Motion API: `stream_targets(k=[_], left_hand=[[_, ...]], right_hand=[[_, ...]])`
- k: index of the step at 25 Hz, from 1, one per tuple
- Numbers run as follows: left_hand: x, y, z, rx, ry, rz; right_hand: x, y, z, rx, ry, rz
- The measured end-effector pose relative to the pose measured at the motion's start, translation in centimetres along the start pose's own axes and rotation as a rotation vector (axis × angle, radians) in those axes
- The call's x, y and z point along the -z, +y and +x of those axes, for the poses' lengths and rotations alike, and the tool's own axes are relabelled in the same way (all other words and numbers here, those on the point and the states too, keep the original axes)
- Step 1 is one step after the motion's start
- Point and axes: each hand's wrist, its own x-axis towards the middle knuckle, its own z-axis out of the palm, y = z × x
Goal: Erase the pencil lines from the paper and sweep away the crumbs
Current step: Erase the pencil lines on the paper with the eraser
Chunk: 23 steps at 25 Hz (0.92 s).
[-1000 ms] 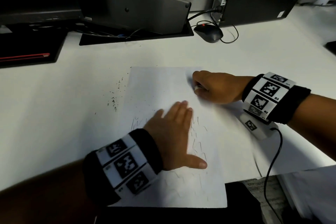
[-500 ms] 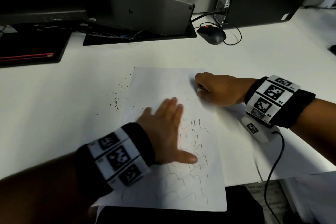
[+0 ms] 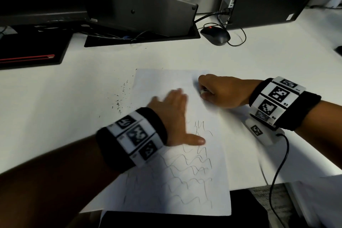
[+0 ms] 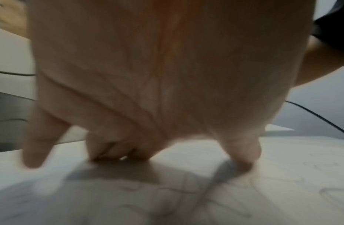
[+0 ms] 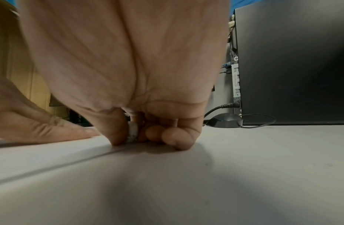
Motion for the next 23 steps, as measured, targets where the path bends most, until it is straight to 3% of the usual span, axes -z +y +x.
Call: stream_targets(k=[2, 4, 5, 7, 9, 10, 12, 16, 18, 21, 23], left_hand=[[-0.1, -3.0, -1.5, 0.26, -0.109, 0.064], [0.3, -4.8, -2.6, 0.361, -0.127, 0.138], [0.5, -4.7, -2.4, 0.312, -0.061, 0.119], [0.6, -2.7, -1.2, 0.057, 0.034, -0.035], [0.2, 0.2, -0.6, -0.157, 0.026, -0.104], [-0.5, 0.6, -0.6, -0.177, 0.013, -0.082], [-1.8, -1.1, -1.5, -0.048, -0.029, -0.018], [-2.2, -7.1, -4.2, 0.372, -0.112, 0.065], [-1.9, -6.7, -4.1, 0.302, -0.027, 0.034], [-2.6, -3.1, -4.0, -0.017, -0.041, -0.027], [-3.6, -3.7, -4.5, 0.066, -0.082, -0.028]], right_hand=[[-0.1, 0.1, 0.0, -0.005, -0.006, -0.002], [-0.1, 0.2, -0.1, -0.01, -0.012, -0.007], [0.1, 0.1, -0.1, -0.01, -0.011, -0.011], [0.2, 0.0, -0.1, -0.003, -0.011, -0.006], [0.1, -0.1, -0.1, -0.004, -0.01, -0.004], [0.1, 0.0, -0.1, -0.007, -0.009, -0.004], [0.1, 0.0, -0.1, -0.015, -0.009, -0.01], [-0.1, 0.3, 0.0, -0.016, -0.014, 0.002], [0.0, 0.2, 0.0, -0.019, -0.012, -0.002], [0.0, 0.1, 0.0, -0.024, 0.0, -0.008], [-0.1, 0.0, -0.1, -0.032, -0.002, -0.02]])
